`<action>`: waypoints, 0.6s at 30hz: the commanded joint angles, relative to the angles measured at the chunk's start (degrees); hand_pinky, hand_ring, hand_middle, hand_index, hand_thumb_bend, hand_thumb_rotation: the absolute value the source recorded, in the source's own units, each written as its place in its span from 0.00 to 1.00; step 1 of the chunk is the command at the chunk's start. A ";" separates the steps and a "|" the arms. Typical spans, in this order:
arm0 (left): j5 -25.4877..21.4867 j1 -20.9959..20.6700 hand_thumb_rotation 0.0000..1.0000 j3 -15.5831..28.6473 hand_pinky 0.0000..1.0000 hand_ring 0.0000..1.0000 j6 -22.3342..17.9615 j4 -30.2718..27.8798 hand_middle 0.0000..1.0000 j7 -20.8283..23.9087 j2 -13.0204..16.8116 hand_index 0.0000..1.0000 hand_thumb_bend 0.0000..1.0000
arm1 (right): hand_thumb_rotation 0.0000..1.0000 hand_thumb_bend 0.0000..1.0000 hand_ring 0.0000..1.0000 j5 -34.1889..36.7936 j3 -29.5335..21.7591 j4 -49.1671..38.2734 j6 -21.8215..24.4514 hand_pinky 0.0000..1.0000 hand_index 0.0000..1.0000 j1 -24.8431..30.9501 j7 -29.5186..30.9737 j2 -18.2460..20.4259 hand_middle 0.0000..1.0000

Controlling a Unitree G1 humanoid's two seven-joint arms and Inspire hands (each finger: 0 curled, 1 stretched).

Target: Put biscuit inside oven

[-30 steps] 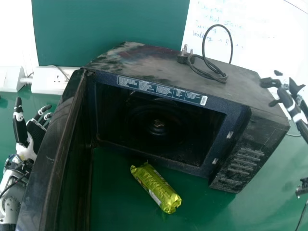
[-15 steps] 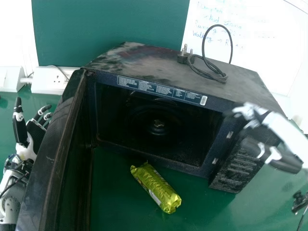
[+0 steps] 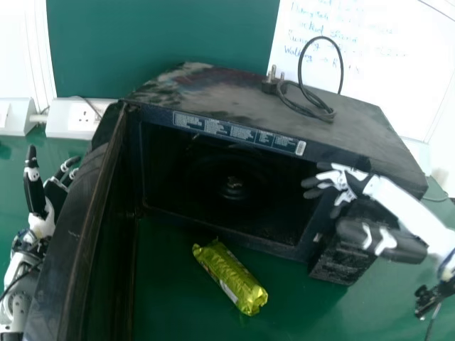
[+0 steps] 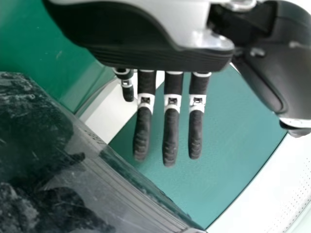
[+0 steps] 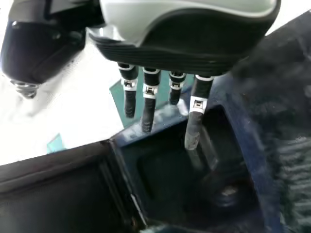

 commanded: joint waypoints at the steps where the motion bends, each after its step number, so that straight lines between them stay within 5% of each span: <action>1: 0.62 -0.01 0.08 -0.35 0.24 0.32 -0.42 -1.19 0.41 0.46 -0.40 0.49 0.52 | 0.63 1.00 0.70 -0.31 0.18 -0.02 -0.73 0.55 0.84 -0.13 -0.45 -0.53 0.78; 6: 0.85 -0.26 0.08 -0.37 0.24 0.32 -0.66 -0.69 0.41 -0.18 -0.44 0.49 0.52 | 0.56 1.00 0.75 -0.03 -0.64 -2.33 3.57 0.56 0.88 0.57 -0.63 -1.74 0.82; 10: 1.02 -0.66 0.08 -0.59 0.24 0.32 -0.86 -0.29 0.41 0.03 -0.84 0.49 0.52 | 0.57 0.94 0.70 -1.30 -0.63 -1.77 -0.57 0.49 0.86 0.87 -2.84 1.79 0.78; 12: 1.32 -0.65 0.08 -0.72 0.23 0.32 -1.09 -0.45 0.41 0.19 -1.00 0.49 0.52 | 0.56 0.95 0.72 -1.38 -0.98 -4.89 5.00 0.51 0.88 2.72 -3.81 1.27 0.79; 18: 1.53 -0.46 0.08 -0.69 0.23 0.32 -0.44 -1.51 0.40 1.15 -1.44 0.49 0.52 | 0.53 0.98 0.69 -5.37 -0.31 -12.78 11.57 0.52 0.86 7.05 -6.20 2.25 0.74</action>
